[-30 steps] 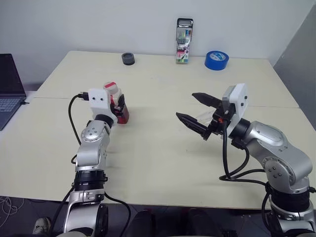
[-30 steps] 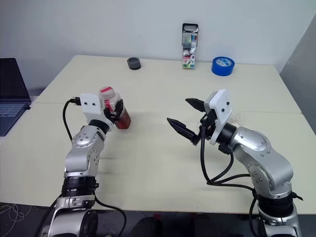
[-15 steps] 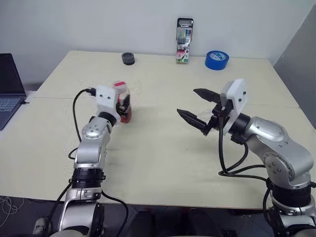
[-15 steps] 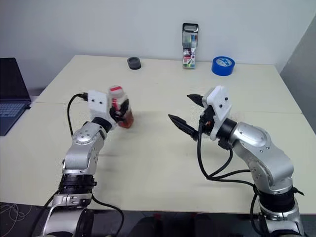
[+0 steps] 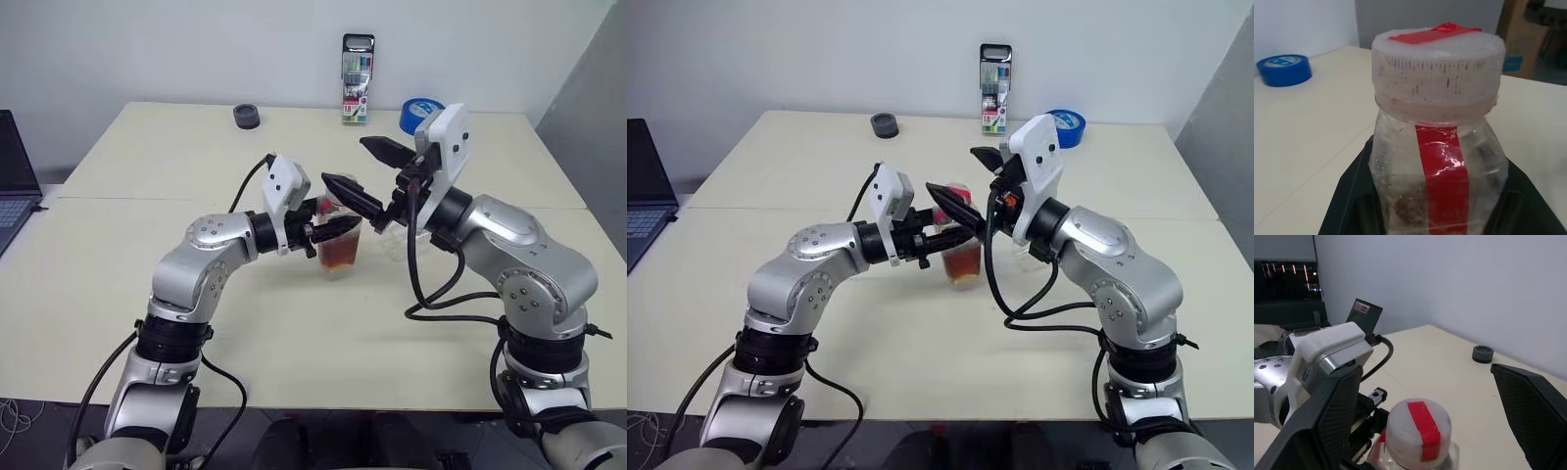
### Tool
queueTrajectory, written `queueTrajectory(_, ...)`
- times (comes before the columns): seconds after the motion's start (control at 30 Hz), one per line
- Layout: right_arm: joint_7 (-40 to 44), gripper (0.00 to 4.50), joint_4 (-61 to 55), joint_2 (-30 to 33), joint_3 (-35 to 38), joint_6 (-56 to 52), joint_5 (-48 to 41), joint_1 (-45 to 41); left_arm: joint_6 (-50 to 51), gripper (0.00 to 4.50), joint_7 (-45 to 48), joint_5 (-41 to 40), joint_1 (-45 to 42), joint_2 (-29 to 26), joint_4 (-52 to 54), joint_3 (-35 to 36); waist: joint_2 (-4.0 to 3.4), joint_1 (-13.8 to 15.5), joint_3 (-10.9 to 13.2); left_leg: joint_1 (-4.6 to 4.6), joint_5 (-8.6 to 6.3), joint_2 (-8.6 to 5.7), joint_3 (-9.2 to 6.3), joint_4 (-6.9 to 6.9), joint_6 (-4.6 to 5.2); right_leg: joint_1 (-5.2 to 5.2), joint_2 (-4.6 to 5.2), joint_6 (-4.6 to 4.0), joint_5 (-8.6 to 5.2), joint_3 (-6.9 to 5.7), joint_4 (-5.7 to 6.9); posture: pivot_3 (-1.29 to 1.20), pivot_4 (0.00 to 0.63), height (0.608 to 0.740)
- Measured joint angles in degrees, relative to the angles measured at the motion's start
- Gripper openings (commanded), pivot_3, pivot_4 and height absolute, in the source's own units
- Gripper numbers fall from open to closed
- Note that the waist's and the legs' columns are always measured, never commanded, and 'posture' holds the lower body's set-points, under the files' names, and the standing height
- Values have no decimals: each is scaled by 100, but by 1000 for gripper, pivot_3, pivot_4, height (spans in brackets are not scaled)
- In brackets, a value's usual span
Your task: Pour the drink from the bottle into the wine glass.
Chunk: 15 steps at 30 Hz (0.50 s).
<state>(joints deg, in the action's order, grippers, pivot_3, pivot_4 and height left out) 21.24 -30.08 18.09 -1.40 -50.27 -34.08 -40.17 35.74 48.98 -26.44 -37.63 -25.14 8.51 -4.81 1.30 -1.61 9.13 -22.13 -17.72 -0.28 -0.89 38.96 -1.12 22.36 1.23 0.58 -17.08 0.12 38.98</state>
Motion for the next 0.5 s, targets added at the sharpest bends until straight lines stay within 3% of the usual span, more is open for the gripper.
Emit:
queueTrajectory(0.43,-14,4500,-185,215,-48,-295,-124,319,-231,1819,578,13,-158,-66,-266,-179,-1,-10,1,0,-1,0,0,0,2,1,0,0,0,1,1,0,150,740)
queueTrajectory(0.5,-36,4103,-185,202,-42,-308,-136,346,-246,1819,581,13,-174,-63,-284,-179,-1,-7,0,-1,-1,-1,0,0,1,1,0,0,0,1,0,0,150,740)
